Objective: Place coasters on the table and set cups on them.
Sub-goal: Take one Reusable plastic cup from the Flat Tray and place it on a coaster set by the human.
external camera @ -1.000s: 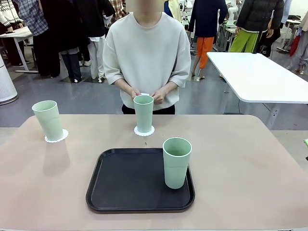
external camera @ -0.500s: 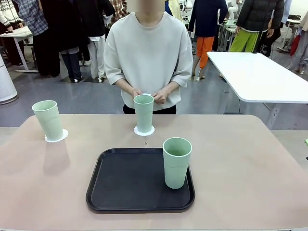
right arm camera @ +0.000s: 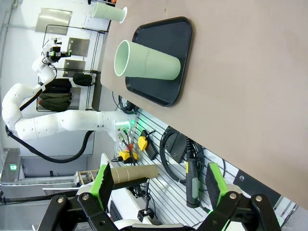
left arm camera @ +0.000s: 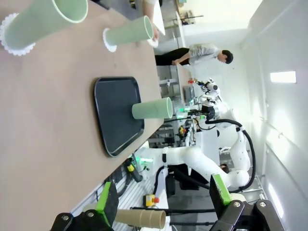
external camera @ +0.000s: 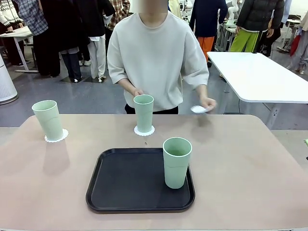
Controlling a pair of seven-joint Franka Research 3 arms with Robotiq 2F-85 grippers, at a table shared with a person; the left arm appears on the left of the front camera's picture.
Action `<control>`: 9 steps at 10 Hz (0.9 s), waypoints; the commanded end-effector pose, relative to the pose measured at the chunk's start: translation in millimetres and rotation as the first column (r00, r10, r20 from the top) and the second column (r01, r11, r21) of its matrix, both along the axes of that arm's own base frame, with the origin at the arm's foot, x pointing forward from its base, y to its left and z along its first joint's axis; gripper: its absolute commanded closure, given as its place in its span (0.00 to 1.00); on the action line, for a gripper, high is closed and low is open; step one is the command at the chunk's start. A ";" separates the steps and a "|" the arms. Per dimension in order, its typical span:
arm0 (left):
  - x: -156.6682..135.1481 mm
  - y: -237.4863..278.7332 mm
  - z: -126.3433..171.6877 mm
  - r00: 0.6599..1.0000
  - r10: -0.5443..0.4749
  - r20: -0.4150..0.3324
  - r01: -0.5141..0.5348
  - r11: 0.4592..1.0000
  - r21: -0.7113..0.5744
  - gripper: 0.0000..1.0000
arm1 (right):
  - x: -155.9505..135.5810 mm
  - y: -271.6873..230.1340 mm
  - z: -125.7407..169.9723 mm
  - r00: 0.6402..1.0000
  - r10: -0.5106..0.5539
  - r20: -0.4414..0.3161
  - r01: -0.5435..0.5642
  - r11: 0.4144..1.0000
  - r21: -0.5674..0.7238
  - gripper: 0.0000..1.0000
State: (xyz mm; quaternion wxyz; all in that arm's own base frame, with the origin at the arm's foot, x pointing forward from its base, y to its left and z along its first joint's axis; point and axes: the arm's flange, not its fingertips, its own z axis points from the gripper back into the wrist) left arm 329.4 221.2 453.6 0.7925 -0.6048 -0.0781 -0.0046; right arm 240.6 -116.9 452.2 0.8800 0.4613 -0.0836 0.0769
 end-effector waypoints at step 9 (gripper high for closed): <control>-1.5 -0.3 0.9 1.000 0.001 0.004 -0.001 1.000 -0.007 0.00 | 8.6 5.7 6.9 0.973 0.184 0.139 -0.176 0.982 -0.065 0.00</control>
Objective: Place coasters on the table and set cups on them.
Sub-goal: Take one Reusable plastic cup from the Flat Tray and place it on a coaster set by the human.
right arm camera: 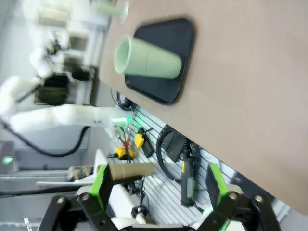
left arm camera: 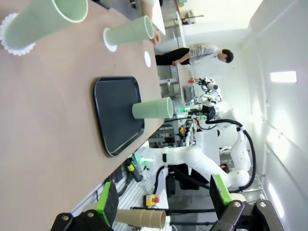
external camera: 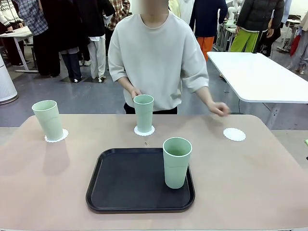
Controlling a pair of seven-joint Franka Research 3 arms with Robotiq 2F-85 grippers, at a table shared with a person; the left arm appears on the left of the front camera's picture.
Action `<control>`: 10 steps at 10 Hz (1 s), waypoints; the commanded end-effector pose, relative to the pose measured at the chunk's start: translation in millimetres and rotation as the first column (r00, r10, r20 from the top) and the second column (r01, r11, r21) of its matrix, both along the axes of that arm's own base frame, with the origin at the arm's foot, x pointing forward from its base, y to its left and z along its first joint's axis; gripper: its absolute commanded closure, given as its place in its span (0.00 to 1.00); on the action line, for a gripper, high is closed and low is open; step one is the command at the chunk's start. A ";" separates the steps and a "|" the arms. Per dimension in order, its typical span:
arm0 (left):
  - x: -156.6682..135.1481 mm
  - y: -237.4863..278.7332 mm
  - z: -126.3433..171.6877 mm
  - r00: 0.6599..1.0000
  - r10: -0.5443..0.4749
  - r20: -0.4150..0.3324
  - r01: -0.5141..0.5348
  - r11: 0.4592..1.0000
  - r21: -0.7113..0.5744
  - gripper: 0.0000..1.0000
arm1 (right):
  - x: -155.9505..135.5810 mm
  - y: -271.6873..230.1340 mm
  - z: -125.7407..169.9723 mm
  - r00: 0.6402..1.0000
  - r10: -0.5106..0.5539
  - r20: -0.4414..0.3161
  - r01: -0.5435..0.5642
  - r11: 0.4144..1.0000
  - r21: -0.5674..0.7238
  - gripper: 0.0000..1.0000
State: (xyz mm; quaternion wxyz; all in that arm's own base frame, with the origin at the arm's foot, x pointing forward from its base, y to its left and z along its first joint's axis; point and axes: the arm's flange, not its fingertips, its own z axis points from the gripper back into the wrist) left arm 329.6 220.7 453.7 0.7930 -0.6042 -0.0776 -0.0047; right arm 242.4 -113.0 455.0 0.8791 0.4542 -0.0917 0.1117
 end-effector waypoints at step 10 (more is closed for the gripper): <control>-1.7 0.2 0.8 1.000 0.002 0.005 -0.002 1.000 -0.009 0.00 | 68.6 171.3 10.6 0.508 0.834 0.215 -0.540 0.503 -0.675 0.00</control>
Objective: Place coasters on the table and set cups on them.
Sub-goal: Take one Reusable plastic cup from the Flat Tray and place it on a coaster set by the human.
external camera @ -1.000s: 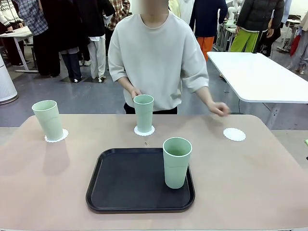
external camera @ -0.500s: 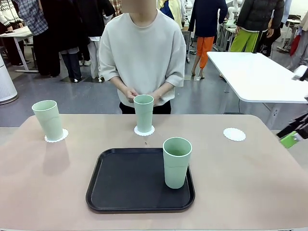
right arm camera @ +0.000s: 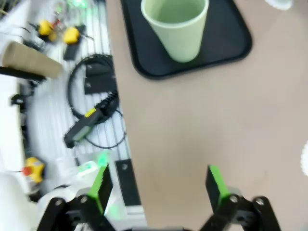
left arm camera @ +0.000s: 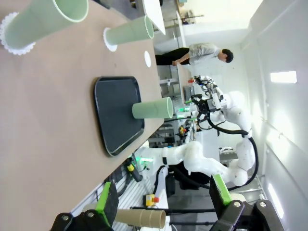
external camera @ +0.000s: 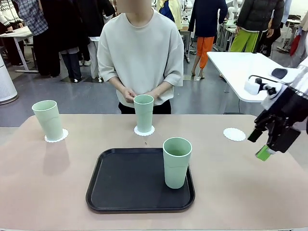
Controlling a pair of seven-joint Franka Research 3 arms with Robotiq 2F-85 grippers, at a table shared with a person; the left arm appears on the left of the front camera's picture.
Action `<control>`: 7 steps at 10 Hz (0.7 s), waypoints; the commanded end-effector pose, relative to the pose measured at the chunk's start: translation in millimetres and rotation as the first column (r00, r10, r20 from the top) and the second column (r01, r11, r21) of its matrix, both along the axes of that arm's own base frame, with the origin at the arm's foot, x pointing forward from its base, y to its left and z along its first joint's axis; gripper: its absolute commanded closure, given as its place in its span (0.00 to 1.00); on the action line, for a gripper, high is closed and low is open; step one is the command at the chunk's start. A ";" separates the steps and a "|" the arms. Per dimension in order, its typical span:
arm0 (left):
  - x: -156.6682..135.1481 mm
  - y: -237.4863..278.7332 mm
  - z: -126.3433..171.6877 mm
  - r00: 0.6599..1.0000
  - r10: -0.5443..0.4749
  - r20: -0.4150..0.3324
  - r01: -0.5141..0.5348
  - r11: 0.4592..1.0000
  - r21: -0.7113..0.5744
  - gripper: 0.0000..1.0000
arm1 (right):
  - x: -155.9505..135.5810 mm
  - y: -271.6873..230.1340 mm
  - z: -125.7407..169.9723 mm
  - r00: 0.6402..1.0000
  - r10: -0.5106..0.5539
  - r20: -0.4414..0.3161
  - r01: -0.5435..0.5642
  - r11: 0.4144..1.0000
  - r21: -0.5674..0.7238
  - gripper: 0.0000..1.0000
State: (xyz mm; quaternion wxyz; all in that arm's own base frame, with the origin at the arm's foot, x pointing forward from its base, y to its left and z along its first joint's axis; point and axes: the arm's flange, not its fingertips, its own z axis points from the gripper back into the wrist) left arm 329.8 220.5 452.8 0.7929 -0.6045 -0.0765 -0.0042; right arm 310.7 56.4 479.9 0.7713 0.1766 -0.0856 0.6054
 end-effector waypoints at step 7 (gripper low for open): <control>-1.9 0.5 1.7 1.000 0.002 0.007 -0.002 1.000 -0.008 0.00 | 4.1 -7.0 -9.8 0.978 0.021 0.206 -0.032 0.998 0.052 0.00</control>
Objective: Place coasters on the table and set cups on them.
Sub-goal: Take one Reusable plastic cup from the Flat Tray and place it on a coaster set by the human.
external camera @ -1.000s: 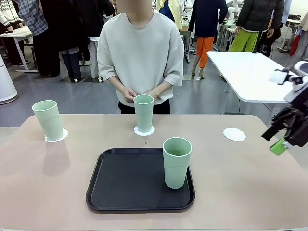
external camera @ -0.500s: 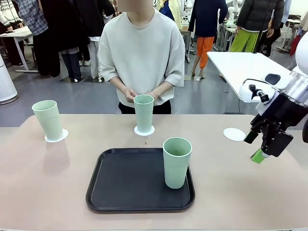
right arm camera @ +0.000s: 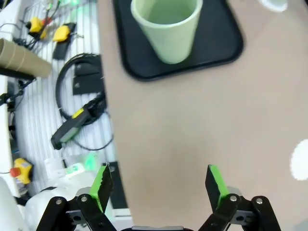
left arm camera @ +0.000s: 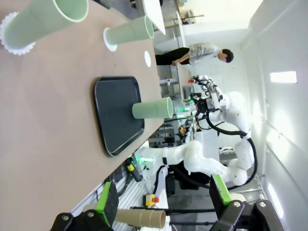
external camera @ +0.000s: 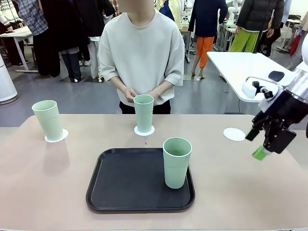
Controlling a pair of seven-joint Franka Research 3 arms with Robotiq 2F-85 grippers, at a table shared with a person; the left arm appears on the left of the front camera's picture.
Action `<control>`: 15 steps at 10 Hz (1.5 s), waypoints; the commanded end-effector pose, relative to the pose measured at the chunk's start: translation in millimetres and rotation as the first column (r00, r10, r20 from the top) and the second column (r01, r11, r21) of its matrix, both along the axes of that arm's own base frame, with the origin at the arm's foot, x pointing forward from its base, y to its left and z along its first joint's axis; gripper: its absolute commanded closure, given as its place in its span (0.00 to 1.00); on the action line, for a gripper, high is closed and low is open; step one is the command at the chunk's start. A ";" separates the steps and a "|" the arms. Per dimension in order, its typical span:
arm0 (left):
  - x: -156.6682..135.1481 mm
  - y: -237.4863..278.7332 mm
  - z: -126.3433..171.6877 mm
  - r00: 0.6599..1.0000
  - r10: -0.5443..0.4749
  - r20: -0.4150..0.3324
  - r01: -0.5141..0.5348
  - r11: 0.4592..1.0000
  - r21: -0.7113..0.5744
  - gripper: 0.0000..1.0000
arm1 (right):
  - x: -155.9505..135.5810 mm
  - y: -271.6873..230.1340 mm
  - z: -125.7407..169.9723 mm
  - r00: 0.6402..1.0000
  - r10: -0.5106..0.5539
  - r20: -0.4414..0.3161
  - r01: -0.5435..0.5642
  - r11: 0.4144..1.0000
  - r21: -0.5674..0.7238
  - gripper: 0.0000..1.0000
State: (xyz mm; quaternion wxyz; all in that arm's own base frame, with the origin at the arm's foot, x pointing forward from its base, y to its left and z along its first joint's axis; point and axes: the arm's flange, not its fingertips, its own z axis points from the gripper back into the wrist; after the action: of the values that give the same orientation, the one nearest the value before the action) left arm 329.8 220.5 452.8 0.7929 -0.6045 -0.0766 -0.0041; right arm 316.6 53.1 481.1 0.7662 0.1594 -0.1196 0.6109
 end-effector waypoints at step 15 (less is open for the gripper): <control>-1.9 0.4 1.7 1.000 0.002 0.007 -0.002 1.000 -0.008 0.00 | 38.8 -3.6 -102.3 0.973 0.230 -0.035 -0.194 0.884 0.425 0.00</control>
State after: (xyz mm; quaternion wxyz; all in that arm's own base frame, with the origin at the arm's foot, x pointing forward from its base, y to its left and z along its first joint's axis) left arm 329.7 220.6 452.7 0.7929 -0.6045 -0.0765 -0.0038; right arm 353.6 47.8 380.2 0.6543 0.3485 -0.1844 0.6453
